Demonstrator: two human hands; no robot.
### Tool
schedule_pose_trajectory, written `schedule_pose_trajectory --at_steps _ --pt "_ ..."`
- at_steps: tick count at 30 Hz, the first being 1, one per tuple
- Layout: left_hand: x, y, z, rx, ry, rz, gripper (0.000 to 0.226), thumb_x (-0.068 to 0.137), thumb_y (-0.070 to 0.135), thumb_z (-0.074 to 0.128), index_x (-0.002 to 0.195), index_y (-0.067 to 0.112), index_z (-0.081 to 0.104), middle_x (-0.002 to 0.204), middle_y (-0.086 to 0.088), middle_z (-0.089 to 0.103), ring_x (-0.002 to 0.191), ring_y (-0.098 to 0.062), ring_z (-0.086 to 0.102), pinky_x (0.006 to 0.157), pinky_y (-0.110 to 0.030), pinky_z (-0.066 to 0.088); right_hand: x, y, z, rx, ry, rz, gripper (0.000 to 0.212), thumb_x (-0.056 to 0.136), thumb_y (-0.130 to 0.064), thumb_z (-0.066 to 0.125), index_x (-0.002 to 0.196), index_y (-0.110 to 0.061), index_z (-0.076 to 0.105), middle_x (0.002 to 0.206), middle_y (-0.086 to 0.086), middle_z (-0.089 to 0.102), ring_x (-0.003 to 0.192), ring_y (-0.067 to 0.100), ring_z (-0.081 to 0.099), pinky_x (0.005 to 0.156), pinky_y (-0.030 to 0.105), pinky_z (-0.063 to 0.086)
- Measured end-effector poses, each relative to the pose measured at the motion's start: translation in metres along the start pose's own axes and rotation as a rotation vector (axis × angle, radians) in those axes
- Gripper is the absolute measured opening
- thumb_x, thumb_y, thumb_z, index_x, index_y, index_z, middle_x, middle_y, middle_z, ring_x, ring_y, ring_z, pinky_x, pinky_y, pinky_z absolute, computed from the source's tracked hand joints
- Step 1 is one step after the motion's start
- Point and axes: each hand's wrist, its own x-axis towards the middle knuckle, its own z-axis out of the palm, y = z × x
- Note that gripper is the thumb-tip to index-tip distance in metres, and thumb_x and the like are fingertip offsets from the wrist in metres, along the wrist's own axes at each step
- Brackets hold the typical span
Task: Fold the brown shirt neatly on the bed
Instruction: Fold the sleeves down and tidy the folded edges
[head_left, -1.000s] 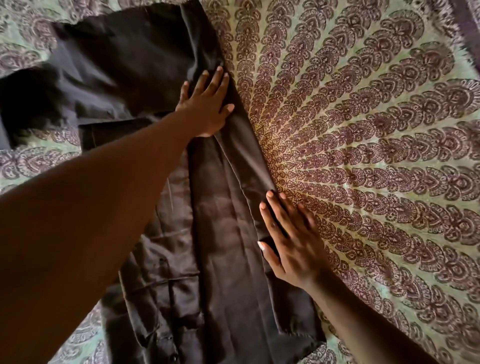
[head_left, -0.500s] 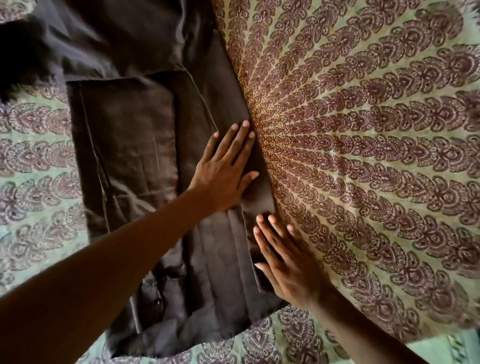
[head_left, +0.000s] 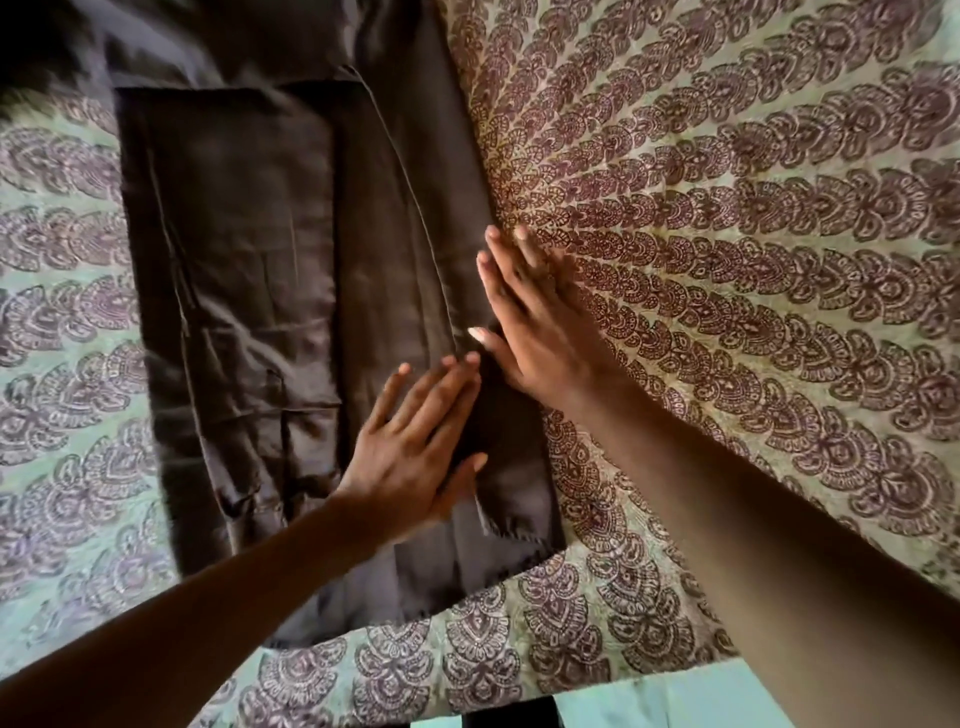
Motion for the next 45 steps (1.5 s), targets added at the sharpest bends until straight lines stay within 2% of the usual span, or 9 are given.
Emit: schedule_pose_trajectory --at_steps 5,12,18,21,24,28,34,39,45 --pt "0.059 -0.022 -0.011 -0.068 0.079 -0.159 0.063 0.103 0.027 0.045 0.161 0.009 0.027 0.171 -0.010 0.017 0.159 -0.026 0.016 0.126 -0.051 0.022 -0.048 -0.009 0.010 -0.027 -0.081 -0.052 0.082 0.103 -0.062 0.032 0.163 -0.007 0.020 0.173 0.013 0.007 0.161 0.033 0.002 0.125 0.062 0.012" --pt "0.090 -0.029 0.001 0.079 -0.077 0.010 0.068 0.106 0.045 0.032 0.164 0.014 0.014 0.173 -0.005 0.007 0.160 -0.023 0.008 0.126 -0.051 0.018 -0.137 -0.037 0.023 0.033 -0.163 -0.174 0.078 0.106 -0.056 0.038 0.164 -0.009 0.015 0.173 0.015 0.000 0.161 0.033 0.001 0.122 0.062 0.025" --pt "0.042 -0.012 0.006 0.083 -0.149 0.022 0.084 0.101 0.063 0.035 0.164 0.012 0.013 0.173 -0.008 0.004 0.160 -0.025 0.005 0.127 -0.052 0.016 -0.165 -0.030 0.023 0.236 0.005 -0.306 0.055 0.109 -0.034 0.044 0.151 0.000 0.046 0.166 0.017 0.031 0.157 0.031 0.025 0.125 0.059 0.024" --pt "0.016 -0.001 0.007 0.087 -0.191 0.044 0.092 0.097 0.069 0.036 0.164 0.010 0.013 0.173 -0.008 0.004 0.160 -0.025 0.003 0.127 -0.054 0.014 -0.149 -0.018 0.014 0.302 0.105 -0.228 0.053 0.110 -0.033 0.038 0.146 0.002 0.052 0.162 0.017 0.039 0.155 0.032 0.031 0.127 0.055 0.019" --pt "-0.003 0.009 0.006 0.079 -0.237 0.031 0.102 0.090 0.076 0.040 0.163 0.009 0.013 0.173 -0.009 0.003 0.160 -0.026 0.003 0.126 -0.058 0.012 -0.118 -0.008 0.013 0.224 0.117 -0.140 0.058 0.108 -0.038 0.043 0.152 0.000 0.044 0.165 0.016 0.033 0.157 0.032 0.025 0.127 0.056 0.017" --pt "-0.012 0.016 0.003 0.083 -0.263 -0.012 0.111 0.085 0.080 0.042 0.163 0.006 0.014 0.172 -0.012 0.002 0.160 -0.027 0.003 0.124 -0.062 0.012 -0.105 -0.007 0.019 -0.007 -0.028 -0.134 0.083 0.103 -0.061 0.043 0.161 -0.004 0.027 0.172 0.016 0.013 0.160 0.033 0.009 0.124 0.066 0.013" --pt "-0.014 0.021 -0.001 0.094 -0.299 -0.049 0.119 0.080 0.085 0.044 0.162 0.004 0.014 0.172 -0.015 0.000 0.160 -0.029 0.002 0.121 -0.067 0.012 -0.144 -0.007 0.020 -0.002 -0.125 -0.210 0.090 0.100 -0.067 0.044 0.162 -0.006 0.023 0.173 0.015 0.007 0.160 0.033 0.007 0.123 0.067 0.016" --pt "-0.012 0.013 -0.010 0.037 -0.208 -0.091 0.114 0.081 0.080 0.051 0.163 0.009 0.016 0.173 -0.008 0.004 0.160 -0.025 0.006 0.123 -0.060 0.018 -0.135 -0.006 0.006 0.196 0.005 -0.236 0.071 0.105 -0.046 0.049 0.156 0.001 0.036 0.169 0.018 0.023 0.158 0.033 0.019 0.122 0.060 0.029" --pt "0.018 -0.044 -0.030 -0.035 0.107 -0.233 0.076 0.099 0.052 0.052 0.158 0.007 0.035 0.169 -0.012 0.023 0.158 -0.027 0.021 0.124 -0.050 0.025 -0.048 -0.013 -0.013 0.358 0.230 -0.190 0.053 0.103 -0.022 0.059 0.147 0.007 0.049 0.159 0.022 0.041 0.152 0.033 0.036 0.118 0.050 0.040"
